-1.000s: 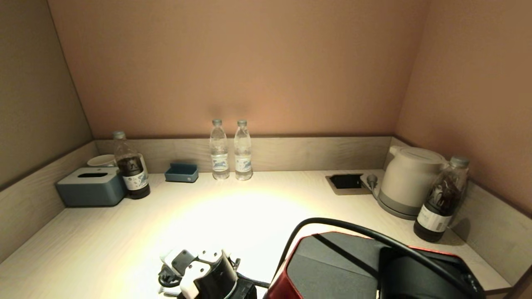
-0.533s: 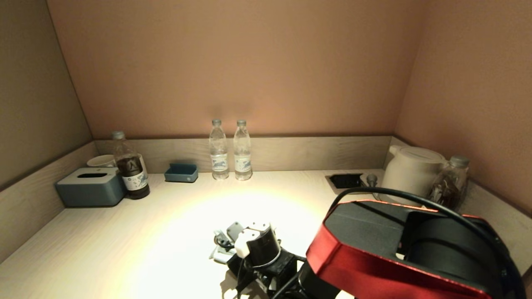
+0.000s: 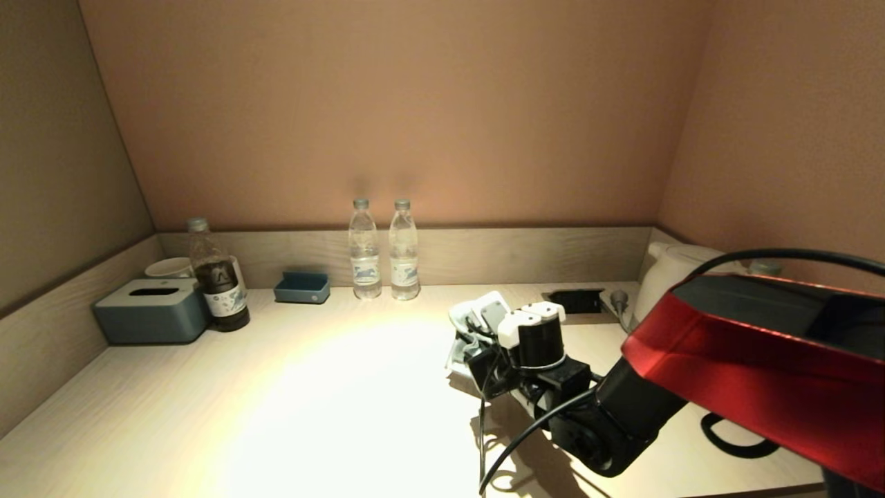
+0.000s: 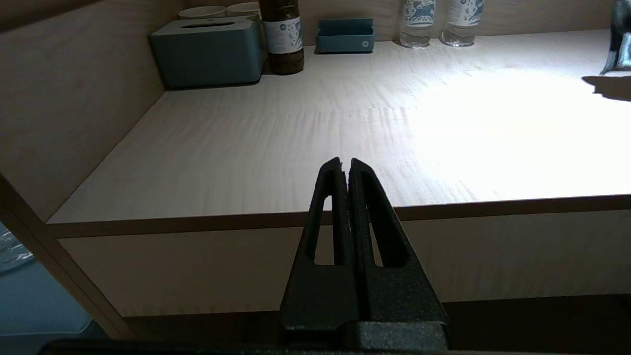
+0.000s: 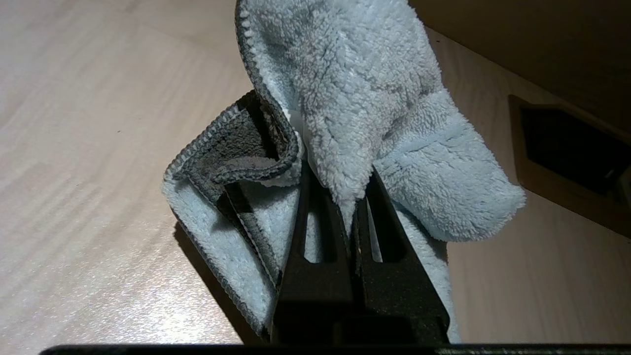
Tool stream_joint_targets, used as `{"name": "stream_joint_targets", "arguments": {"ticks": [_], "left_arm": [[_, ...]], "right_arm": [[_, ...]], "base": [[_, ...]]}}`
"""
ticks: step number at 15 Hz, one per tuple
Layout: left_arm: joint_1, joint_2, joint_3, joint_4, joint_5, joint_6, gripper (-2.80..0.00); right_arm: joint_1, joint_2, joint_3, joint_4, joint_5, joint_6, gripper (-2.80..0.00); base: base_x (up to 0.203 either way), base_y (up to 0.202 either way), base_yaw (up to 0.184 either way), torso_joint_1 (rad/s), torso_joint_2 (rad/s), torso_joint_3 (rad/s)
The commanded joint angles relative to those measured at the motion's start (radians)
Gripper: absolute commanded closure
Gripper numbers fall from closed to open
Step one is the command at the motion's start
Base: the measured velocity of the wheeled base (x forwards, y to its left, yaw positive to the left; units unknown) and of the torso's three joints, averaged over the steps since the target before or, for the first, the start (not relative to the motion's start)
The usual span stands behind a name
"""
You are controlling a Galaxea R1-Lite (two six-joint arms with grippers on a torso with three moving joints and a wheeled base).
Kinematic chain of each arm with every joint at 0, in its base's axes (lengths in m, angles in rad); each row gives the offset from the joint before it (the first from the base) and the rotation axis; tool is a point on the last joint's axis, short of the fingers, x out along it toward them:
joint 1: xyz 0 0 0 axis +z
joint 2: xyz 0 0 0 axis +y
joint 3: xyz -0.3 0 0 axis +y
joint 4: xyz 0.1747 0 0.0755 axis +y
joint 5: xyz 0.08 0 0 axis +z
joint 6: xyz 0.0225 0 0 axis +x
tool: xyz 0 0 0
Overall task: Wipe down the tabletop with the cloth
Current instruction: Sweep the stains on the table, then place the tablecloth
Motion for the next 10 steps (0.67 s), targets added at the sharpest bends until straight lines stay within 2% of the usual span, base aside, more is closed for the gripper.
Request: {"name": "stream_joint_targets", "arguments": {"ticks": [1,3,7,10], "left_arm": [[0.001,0.0,0.0,0.0,0.0,0.0,0.0],[0.001,0.0,0.0,0.0,0.0,0.001,0.0],[0.001,0.0,0.0,0.0,0.0,0.001,0.0],[0.001,0.0,0.0,0.0,0.0,0.001,0.0]], "right_arm": [[-0.021,-0.071,0.018,-0.006,-0.001,-0.002,0.0],[-0.034,-0.108,0.049,-0.008,-0.002,-0.001,0.0],[-0.122,-0.192,0.126,-0.01,-0.002,0.005,0.0],[-0.269,-0.222,0.15,-0.006,-0.002,0.029,0.0]], "base": [[0.0,0.0,0.0,0.0,0.0,0.0],[0.0,0.0,0.0,0.0,0.0,0.0],[0.0,0.0,0.0,0.0,0.0,0.0],[0.0,0.0,0.0,0.0,0.0,0.0]]}}
